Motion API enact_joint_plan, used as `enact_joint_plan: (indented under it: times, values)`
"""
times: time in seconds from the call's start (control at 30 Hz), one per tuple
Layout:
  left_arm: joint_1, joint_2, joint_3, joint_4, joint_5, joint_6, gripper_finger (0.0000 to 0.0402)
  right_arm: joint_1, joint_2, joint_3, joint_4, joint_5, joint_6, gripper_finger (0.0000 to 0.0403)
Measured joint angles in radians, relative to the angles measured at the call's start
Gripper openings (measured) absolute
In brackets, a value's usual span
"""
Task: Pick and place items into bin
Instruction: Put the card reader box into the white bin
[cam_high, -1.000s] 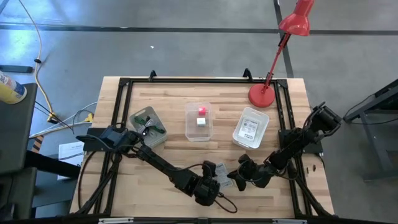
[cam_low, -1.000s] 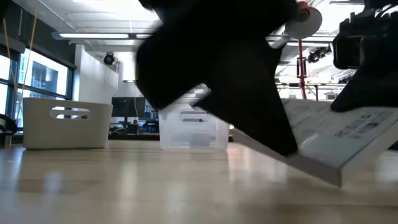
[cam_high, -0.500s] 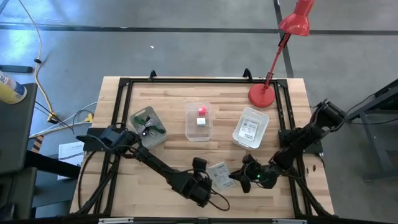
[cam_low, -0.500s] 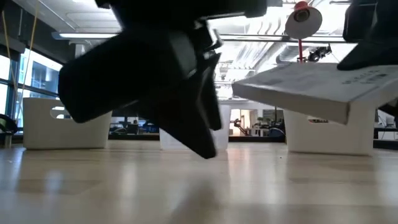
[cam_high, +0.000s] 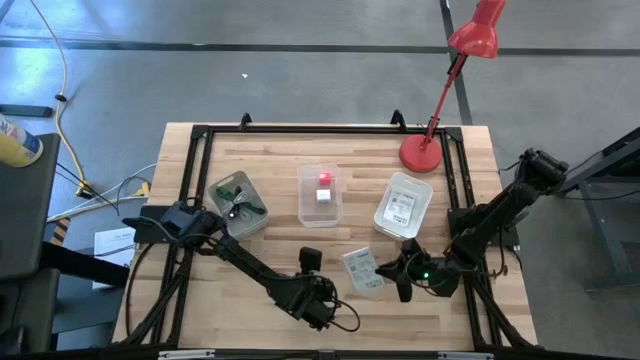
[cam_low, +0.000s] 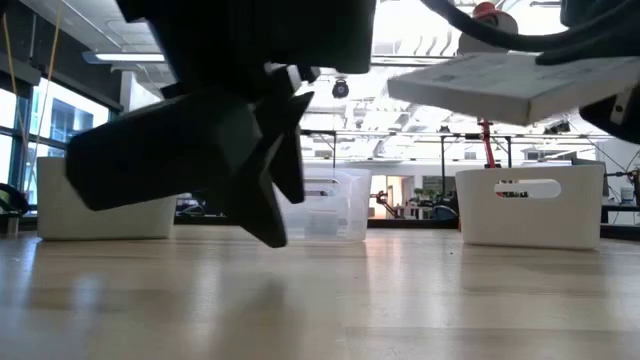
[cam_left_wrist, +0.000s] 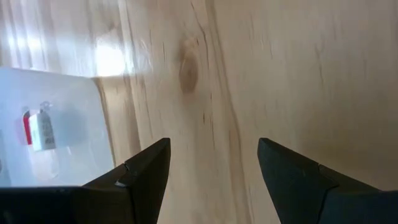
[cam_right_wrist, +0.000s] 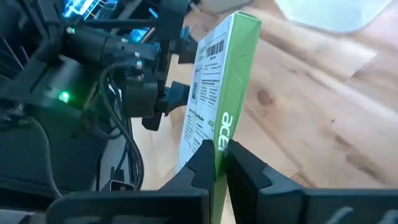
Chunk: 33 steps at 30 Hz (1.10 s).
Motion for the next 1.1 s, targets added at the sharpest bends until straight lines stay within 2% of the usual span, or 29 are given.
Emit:
enact_joint_plan:
  times: [0.67, 1.1]
  values:
    - [-0.014, -0.002, 0.001, -0.027, -0.054, -0.022, 0.0232, -0.004, -0.379, -0.001, -0.418, 0.14, -0.055, 0.0017]
    - [-0.049, -0.002, 0.002, -0.05, -0.153, -0.022, 0.0232, -0.092, -0.535, -0.002, -0.632, 0.136, -0.044, 0.0019]
